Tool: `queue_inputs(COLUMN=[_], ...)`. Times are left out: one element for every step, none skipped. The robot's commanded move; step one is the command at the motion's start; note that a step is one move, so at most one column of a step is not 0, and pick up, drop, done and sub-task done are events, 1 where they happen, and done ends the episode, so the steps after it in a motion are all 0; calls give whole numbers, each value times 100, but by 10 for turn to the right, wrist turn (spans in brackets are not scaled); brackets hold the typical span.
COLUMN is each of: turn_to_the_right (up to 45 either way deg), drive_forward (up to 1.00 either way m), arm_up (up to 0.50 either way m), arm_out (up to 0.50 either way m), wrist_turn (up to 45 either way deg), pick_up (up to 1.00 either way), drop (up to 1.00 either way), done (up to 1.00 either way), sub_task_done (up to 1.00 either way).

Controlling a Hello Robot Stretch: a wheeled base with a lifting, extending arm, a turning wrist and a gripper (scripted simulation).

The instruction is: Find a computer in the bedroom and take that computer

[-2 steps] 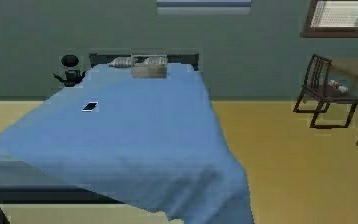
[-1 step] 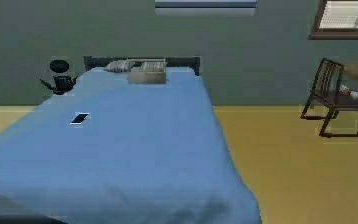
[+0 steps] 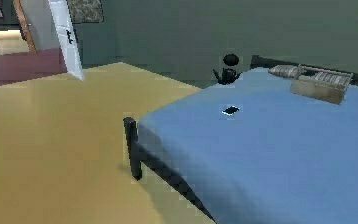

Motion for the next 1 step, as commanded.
queue_inputs(turn_to_the_right=[-390], drive_forward=[0], arm_up=[0], arm_out=[0], wrist_turn=[0], pick_up=[0], drop=[0], done=[0], sub_task_done=[0])
